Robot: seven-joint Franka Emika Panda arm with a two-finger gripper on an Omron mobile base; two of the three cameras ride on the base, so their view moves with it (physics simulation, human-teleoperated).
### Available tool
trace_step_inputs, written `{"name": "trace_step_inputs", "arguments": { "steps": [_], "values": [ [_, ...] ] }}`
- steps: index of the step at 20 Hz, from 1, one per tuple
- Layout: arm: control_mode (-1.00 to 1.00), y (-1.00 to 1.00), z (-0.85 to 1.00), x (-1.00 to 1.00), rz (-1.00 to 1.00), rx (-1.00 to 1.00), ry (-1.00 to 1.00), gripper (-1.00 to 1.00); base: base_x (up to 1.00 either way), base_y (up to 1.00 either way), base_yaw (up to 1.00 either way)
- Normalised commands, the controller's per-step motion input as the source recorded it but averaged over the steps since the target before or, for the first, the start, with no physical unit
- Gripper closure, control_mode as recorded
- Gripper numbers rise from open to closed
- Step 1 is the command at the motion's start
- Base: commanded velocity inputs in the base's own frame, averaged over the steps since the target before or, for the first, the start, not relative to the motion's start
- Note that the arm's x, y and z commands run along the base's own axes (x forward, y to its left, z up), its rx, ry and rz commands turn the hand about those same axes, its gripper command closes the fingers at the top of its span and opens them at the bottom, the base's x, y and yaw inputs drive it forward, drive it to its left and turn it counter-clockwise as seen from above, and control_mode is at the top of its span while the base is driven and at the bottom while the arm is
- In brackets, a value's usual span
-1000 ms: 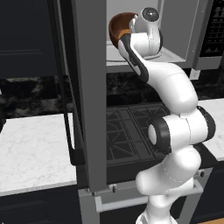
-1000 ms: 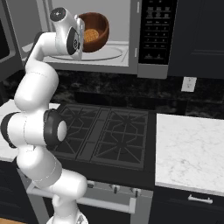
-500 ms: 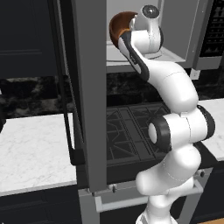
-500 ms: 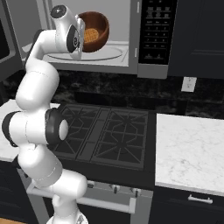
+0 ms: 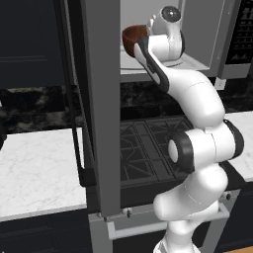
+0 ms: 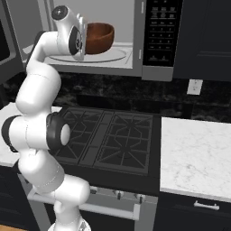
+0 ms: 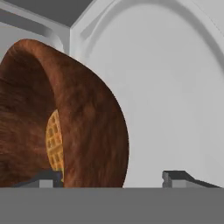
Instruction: Open the microwave, place the bowl with waffle inside the microwave, then close the microwave door and turn it on.
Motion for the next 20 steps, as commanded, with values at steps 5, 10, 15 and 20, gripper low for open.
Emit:
{"name": "trace_step_inputs", "arguments": {
  "steps": [5, 10, 15, 20],
  "values": [
    [-1.0, 0.0, 0.0, 0.0, 0.0, 0.0, -0.12, -1.0, 0.0, 0.0, 0.0],
    [-1.0, 0.0, 0.0, 0.0, 0.0, 0.0, -0.12, -1.0, 0.0, 0.0, 0.0],
    [-1.0, -0.01, 0.06, -0.28, 0.0, 0.0, -0.11, -1.0, 0.0, 0.0, 0.0],
    [-1.0, 0.0, 0.39, -0.65, 0.0, 0.0, -0.03, -1.0, 0.0, 0.0, 0.0]
  ]
}}
